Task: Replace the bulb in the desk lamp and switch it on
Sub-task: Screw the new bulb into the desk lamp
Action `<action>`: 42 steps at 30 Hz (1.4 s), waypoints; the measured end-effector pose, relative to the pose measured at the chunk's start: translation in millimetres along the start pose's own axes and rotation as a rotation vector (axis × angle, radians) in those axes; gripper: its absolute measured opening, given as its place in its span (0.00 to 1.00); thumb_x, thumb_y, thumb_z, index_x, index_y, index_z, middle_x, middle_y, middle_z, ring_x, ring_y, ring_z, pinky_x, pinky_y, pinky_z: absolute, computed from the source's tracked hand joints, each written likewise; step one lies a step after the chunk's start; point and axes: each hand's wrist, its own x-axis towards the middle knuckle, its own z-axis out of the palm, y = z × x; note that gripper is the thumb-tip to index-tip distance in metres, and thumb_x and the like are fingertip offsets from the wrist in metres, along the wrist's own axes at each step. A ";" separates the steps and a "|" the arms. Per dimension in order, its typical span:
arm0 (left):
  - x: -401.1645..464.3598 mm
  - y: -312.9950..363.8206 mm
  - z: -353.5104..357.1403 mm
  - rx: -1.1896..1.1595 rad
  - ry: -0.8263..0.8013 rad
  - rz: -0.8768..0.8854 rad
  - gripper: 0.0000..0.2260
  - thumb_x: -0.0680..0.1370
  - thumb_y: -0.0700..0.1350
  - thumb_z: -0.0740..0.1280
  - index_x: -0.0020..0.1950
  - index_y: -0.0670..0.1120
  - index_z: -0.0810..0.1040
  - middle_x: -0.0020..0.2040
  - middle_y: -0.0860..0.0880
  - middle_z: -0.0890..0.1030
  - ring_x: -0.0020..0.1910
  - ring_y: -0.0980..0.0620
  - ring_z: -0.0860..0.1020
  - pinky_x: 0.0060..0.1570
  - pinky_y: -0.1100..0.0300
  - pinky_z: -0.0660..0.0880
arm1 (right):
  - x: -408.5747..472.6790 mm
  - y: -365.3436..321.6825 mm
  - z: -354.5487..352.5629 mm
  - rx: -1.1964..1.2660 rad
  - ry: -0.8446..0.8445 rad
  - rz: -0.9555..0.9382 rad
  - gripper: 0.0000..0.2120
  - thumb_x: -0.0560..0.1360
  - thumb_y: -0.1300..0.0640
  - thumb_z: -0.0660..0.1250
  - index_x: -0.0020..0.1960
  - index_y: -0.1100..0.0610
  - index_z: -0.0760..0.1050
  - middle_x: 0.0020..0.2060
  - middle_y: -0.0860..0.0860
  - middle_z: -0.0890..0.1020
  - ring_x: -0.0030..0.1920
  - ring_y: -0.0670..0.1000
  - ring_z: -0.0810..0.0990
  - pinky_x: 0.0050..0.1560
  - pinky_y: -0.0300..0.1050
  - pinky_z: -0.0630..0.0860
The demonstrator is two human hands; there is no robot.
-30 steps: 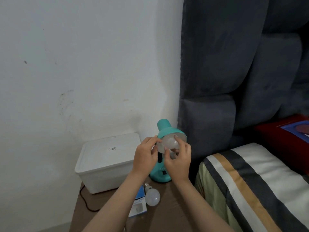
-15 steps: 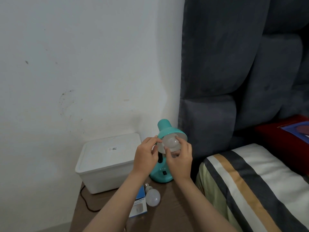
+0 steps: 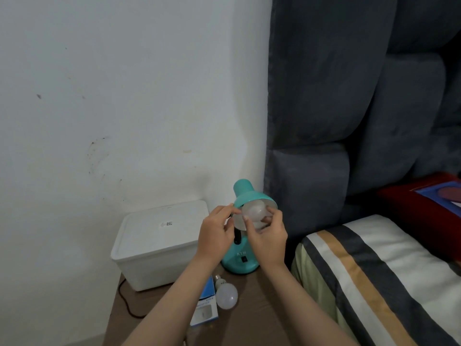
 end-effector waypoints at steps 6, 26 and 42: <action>0.0 -1.2 0.9 0.002 0.003 -0.006 0.13 0.73 0.32 0.65 0.51 0.47 0.80 0.50 0.49 0.81 0.48 0.54 0.80 0.44 0.53 0.80 | -2.6 4.5 -1.1 -0.027 -0.009 -0.180 0.26 0.66 0.62 0.76 0.62 0.57 0.73 0.53 0.51 0.72 0.46 0.35 0.74 0.42 0.25 0.73; 0.0 1.4 -0.4 -0.007 0.011 -0.006 0.14 0.71 0.31 0.66 0.48 0.48 0.80 0.47 0.50 0.81 0.48 0.56 0.79 0.48 0.57 0.78 | 8.3 2.6 -8.6 -0.072 -0.007 -0.090 0.25 0.66 0.47 0.76 0.57 0.56 0.73 0.49 0.50 0.79 0.45 0.48 0.80 0.41 0.30 0.72; -0.3 2.6 -0.1 -0.013 0.032 -0.010 0.12 0.72 0.32 0.66 0.49 0.47 0.80 0.48 0.50 0.82 0.47 0.57 0.80 0.48 0.60 0.78 | 2.7 4.7 -4.6 -0.132 -0.015 -0.173 0.26 0.66 0.52 0.77 0.61 0.55 0.73 0.52 0.53 0.75 0.43 0.48 0.77 0.38 0.35 0.76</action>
